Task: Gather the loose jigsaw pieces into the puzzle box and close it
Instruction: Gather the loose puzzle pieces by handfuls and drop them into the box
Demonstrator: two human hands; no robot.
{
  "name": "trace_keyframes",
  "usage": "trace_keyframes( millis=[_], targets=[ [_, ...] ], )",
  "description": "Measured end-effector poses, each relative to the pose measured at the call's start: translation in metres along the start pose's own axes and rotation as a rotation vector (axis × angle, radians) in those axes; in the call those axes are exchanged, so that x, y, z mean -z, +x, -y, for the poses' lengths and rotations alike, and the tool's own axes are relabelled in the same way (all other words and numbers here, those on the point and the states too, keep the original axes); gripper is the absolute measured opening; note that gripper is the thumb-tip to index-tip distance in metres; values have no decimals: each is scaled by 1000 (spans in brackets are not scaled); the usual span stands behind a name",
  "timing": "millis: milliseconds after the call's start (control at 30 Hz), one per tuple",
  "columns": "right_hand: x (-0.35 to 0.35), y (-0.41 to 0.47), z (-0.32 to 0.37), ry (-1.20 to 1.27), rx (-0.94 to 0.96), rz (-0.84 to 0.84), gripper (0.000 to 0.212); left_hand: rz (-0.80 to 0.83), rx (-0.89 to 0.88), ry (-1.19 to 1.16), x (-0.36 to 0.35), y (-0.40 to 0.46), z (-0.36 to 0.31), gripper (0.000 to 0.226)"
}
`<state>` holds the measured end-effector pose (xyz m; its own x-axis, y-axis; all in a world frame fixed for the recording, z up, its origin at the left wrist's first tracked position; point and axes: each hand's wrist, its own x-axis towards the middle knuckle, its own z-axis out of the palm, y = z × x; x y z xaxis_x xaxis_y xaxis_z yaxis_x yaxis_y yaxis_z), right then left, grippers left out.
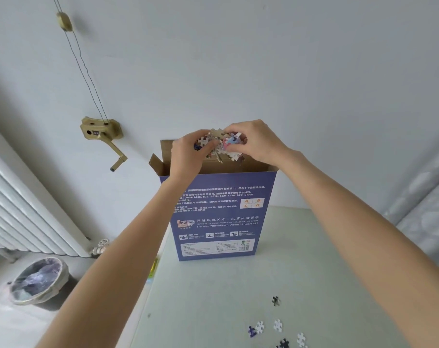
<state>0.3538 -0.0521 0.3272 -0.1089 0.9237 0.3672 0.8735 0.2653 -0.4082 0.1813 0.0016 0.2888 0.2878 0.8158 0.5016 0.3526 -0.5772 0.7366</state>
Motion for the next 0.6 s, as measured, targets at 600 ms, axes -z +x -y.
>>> trace_keyframes(
  millis=[600],
  targets=[
    [-22, -14, -19, -210, -22, 146, 27, 385, -281, 488, 2, 11, 16, 31]
  ],
)
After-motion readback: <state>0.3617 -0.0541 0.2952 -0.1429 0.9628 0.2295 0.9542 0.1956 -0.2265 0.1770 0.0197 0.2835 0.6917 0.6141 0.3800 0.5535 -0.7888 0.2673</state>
